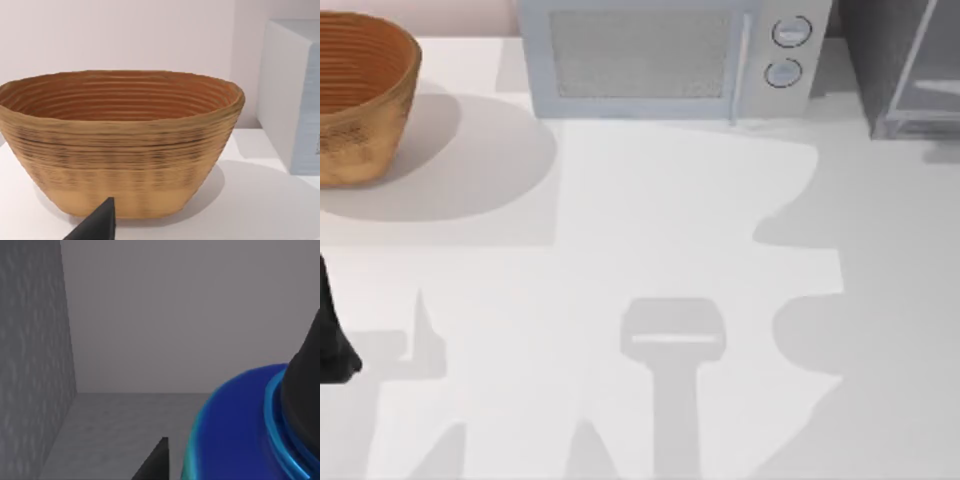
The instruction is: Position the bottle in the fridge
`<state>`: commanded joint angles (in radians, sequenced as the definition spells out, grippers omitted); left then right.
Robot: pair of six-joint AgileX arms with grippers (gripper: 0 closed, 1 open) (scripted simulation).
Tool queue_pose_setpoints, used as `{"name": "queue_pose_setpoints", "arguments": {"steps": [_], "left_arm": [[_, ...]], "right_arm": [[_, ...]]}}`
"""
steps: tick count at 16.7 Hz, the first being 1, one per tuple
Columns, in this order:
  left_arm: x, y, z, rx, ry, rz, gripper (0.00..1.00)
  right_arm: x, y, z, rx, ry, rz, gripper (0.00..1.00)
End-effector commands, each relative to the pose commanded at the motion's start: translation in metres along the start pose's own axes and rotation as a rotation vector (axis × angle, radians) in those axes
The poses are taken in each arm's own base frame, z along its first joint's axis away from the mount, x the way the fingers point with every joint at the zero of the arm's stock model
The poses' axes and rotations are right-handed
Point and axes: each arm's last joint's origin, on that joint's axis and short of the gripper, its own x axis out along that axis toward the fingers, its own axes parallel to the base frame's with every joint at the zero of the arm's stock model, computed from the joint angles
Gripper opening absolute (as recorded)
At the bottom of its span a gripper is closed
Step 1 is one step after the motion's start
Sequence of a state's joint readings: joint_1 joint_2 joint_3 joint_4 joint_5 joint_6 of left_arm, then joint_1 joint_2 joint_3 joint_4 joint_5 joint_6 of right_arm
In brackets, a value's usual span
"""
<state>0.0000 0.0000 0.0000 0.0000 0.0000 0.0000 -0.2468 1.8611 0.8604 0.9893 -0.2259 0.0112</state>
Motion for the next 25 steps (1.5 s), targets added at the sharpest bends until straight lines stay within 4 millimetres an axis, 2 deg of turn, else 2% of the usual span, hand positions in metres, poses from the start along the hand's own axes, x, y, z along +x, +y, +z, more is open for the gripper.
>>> {"name": "queue_pose_setpoints", "arguments": {"steps": [3,6,12,14,21,23,25], "left_arm": [[0.000,0.000,0.000,0.000,0.000,0.000,1.00],[0.000,0.000,0.000,0.000,0.000,0.000,1.00],[0.000,0.000,0.000,0.000,0.000,0.000,1.00],[0.000,0.000,0.000,0.000,0.000,0.000,1.00],[0.000,0.000,0.000,0.000,0.000,0.000,1.00],[0.000,0.000,0.000,0.000,0.000,0.000,1.00],[0.000,0.000,0.000,0.000,0.000,0.000,1.00]], "right_arm": [[0.023,-0.014,-0.031,0.002,-0.005,0.004,0.01],[0.033,-0.020,-0.045,0.002,-0.013,0.006,0.01],[0.033,-0.018,-0.048,0.006,-0.006,0.011,0.01],[0.041,-0.019,-0.049,0.008,-0.002,0.009,0.01],[0.112,-0.021,-0.044,0.003,-0.021,0.008,0.01],[0.126,-0.019,-0.045,0.004,-0.014,0.011,0.01],[0.132,-0.019,-0.046,0.005,-0.006,0.011,0.01]]}}
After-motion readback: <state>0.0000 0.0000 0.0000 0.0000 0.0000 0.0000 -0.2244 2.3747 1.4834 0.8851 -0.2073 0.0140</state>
